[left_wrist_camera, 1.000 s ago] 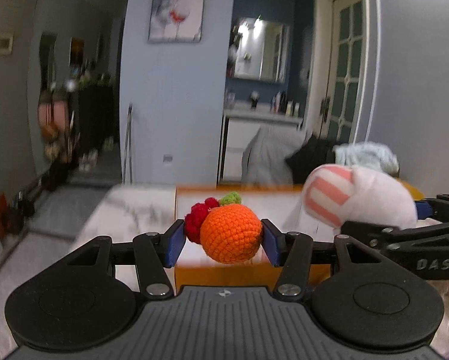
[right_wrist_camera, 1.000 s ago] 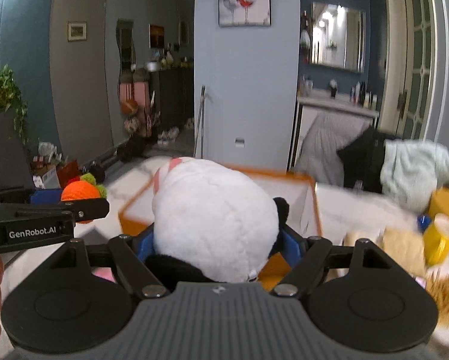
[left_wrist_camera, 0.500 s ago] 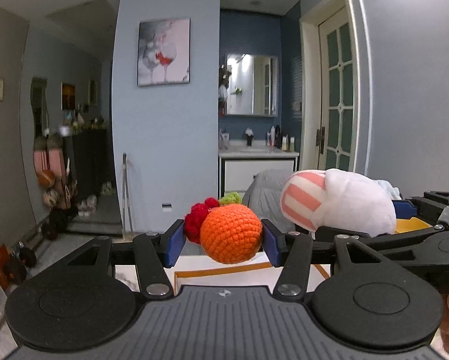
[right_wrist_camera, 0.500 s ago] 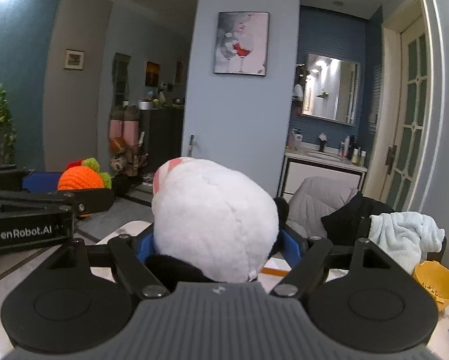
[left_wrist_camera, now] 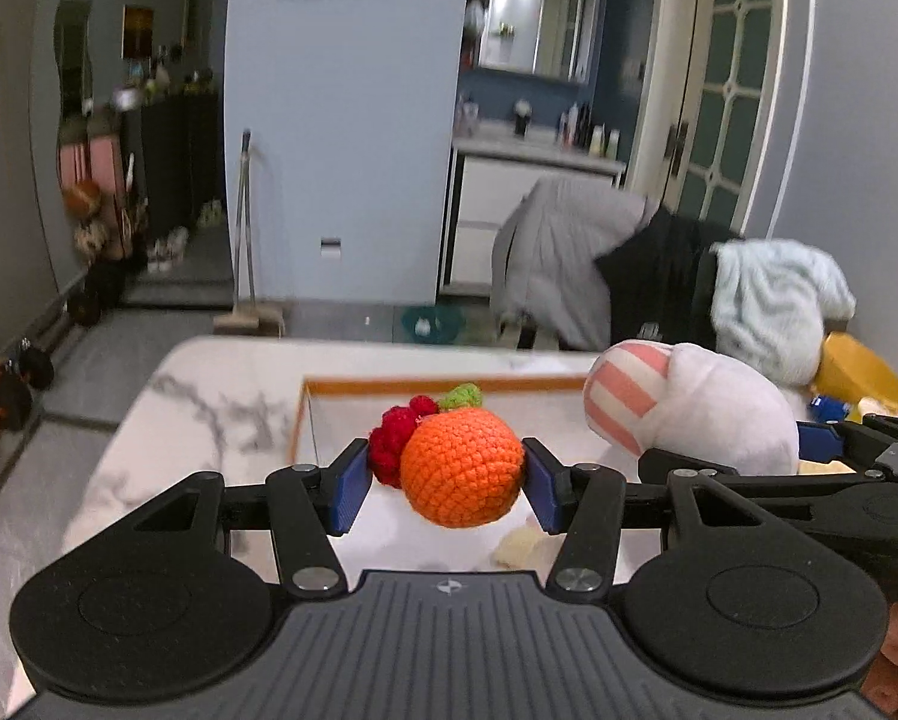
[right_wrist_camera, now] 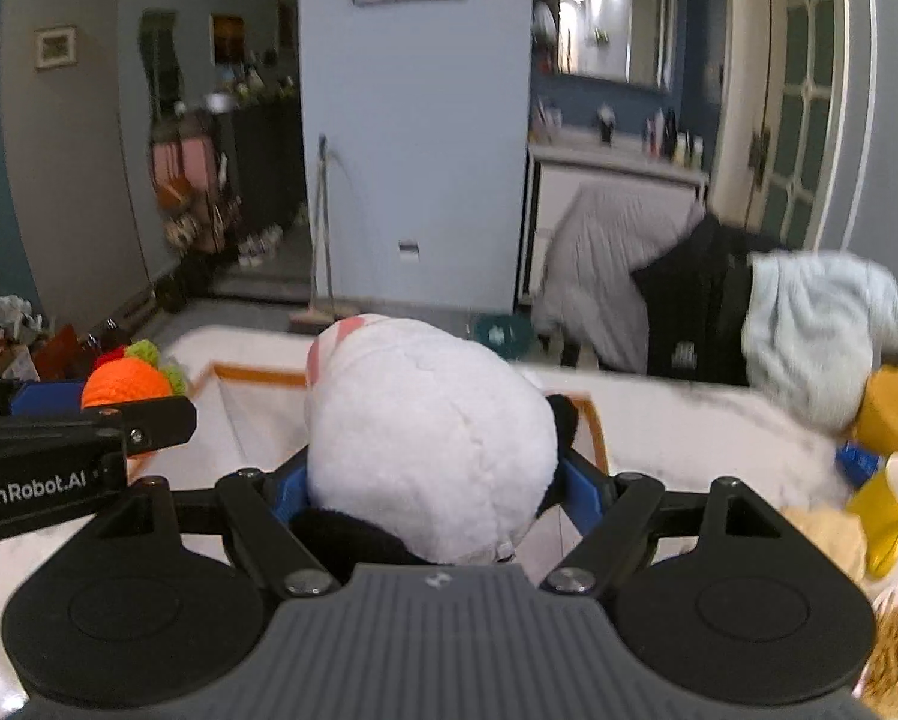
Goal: Organize objects
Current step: 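Carry the orange fruit and white plush with both tools over the box, then open both grippers to release the fruit and plush into the box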
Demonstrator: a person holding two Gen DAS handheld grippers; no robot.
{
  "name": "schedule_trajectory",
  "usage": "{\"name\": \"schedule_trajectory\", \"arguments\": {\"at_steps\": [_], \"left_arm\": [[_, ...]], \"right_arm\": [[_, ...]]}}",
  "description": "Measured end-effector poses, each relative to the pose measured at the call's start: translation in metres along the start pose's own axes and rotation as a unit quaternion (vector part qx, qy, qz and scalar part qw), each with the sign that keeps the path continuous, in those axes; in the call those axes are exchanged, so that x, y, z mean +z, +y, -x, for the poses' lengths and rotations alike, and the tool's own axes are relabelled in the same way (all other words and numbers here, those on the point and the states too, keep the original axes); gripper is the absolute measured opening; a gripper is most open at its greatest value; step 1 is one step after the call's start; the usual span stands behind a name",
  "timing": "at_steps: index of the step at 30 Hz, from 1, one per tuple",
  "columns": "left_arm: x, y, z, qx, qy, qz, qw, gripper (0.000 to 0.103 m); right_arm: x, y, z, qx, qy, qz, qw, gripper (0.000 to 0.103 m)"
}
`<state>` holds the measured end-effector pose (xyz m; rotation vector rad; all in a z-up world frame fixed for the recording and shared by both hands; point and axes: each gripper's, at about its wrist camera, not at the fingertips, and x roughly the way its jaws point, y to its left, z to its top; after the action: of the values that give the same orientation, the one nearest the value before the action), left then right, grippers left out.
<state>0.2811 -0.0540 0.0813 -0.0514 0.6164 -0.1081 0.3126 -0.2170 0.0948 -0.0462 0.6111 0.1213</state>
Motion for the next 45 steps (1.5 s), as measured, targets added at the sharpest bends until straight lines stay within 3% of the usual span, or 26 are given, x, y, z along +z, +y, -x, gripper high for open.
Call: {"name": "schedule_trajectory", "arguments": {"at_steps": [8, 22, 36, 45], "left_arm": [[-0.017, -0.010, -0.018, 0.007, 0.038, -0.018, 0.9991, 0.062], [-0.030, -0.019, -0.050, 0.036, 0.089, -0.044, 0.9944, 0.062], [-0.050, -0.024, -0.071, 0.048, 0.135, -0.062, 0.9877, 0.064], [-0.050, -0.023, -0.070, 0.046, 0.137, -0.055, 0.9880, 0.064]], "right_arm": [[-0.016, -0.018, -0.044, -0.014, 0.056, -0.008, 0.998, 0.080], [-0.030, -0.020, -0.071, -0.023, 0.105, 0.008, 0.994, 0.081], [-0.037, 0.001, -0.080, -0.030, 0.123, 0.054, 0.990, 0.085], [-0.041, 0.005, -0.079, -0.043, 0.125, 0.069, 0.989, 0.085]]}}
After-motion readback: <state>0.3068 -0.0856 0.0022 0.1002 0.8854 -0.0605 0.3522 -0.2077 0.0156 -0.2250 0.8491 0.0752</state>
